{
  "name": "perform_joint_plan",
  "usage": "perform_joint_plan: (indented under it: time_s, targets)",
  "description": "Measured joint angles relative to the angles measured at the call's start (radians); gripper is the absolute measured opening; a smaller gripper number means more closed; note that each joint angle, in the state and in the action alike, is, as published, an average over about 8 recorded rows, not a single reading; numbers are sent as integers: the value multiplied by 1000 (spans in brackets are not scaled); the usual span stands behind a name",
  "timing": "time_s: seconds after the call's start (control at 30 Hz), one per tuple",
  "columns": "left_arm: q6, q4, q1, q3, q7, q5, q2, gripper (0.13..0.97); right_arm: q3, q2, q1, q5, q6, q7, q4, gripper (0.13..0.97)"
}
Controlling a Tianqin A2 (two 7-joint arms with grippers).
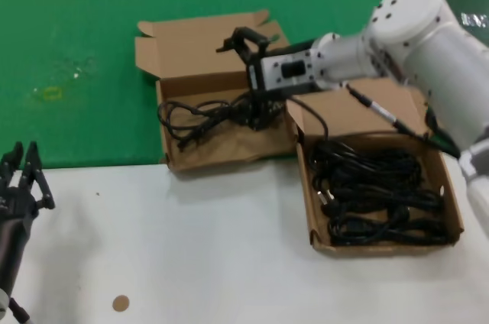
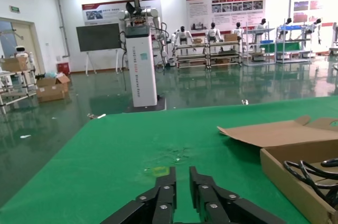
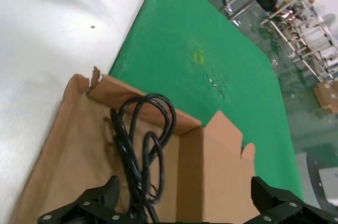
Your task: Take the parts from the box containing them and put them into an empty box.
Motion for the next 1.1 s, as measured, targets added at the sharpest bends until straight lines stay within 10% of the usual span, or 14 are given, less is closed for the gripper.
perform_joint_plan:
  time_s: [0.33, 1.1]
  targets:
    - [0, 0, 0, 0, 0, 0, 0, 232, 59, 24, -162, 52, 106, 97, 163, 890]
    - [0, 0, 0, 0, 0, 0, 0, 638, 211, 84, -577, 184, 376, 344, 580, 966]
